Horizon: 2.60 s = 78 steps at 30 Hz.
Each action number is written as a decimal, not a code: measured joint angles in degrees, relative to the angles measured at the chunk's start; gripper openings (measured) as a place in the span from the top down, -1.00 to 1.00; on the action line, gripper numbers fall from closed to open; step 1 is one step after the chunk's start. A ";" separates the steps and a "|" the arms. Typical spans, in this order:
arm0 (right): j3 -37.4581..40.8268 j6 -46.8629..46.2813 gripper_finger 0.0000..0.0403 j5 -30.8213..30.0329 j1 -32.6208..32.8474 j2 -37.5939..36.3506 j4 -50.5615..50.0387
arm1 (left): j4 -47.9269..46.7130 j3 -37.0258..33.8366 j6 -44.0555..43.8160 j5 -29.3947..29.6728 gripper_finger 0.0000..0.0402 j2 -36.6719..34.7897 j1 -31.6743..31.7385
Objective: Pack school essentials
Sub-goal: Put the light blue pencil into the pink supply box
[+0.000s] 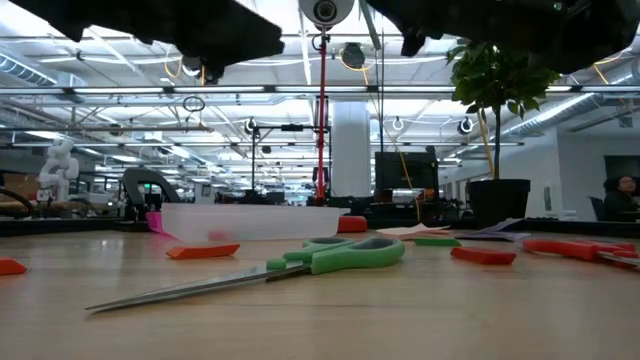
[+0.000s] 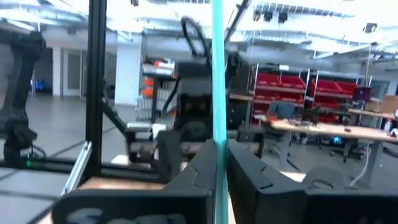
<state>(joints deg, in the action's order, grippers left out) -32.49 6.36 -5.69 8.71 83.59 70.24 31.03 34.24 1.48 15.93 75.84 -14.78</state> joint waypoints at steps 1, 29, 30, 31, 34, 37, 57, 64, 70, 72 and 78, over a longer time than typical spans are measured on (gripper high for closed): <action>0.00 -0.20 0.94 0.00 0.08 0.00 0.71 | 2.36 -0.01 -0.03 -0.11 0.25 1.22 -0.08; 0.00 -4.87 0.94 0.00 1.88 -0.02 5.90 | 15.84 17.77 2.49 6.20 -0.04 20.96 2.08; 0.00 -4.81 0.94 0.00 1.88 -0.02 6.06 | 15.89 17.77 2.47 5.90 0.02 20.96 2.23; 0.00 -4.75 0.94 -0.01 1.88 -0.02 6.16 | 15.91 17.77 2.46 5.13 0.08 20.96 2.45; 0.00 -4.46 0.94 -0.08 1.88 -0.02 6.14 | 15.92 17.77 1.47 1.55 0.26 20.96 3.24; 0.00 -4.05 0.94 -0.09 1.88 -0.02 6.17 | 16.00 17.77 -0.06 -1.17 0.39 20.96 4.00; 0.00 -2.79 0.94 -0.04 1.88 -0.02 6.19 | 17.26 17.77 0.76 -6.47 0.70 20.96 4.52; 0.00 -2.48 0.94 -0.07 1.81 -0.02 6.27 | 18.82 17.77 1.09 -7.51 0.86 20.96 4.69; -0.02 -2.24 0.94 0.00 1.81 -0.04 6.27 | 19.17 17.77 1.20 -8.69 0.89 20.96 4.70; -0.02 -2.24 0.94 0.00 1.81 -0.04 6.25 | 19.17 17.77 1.22 -8.73 0.87 20.96 4.70; -0.02 -2.23 0.94 0.00 1.81 -0.04 6.20 | 19.21 17.77 1.42 -8.93 0.94 20.96 4.70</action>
<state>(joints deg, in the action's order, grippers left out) -32.51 4.13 -5.69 10.52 83.55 76.44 50.24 52.01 2.90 7.00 96.79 -10.09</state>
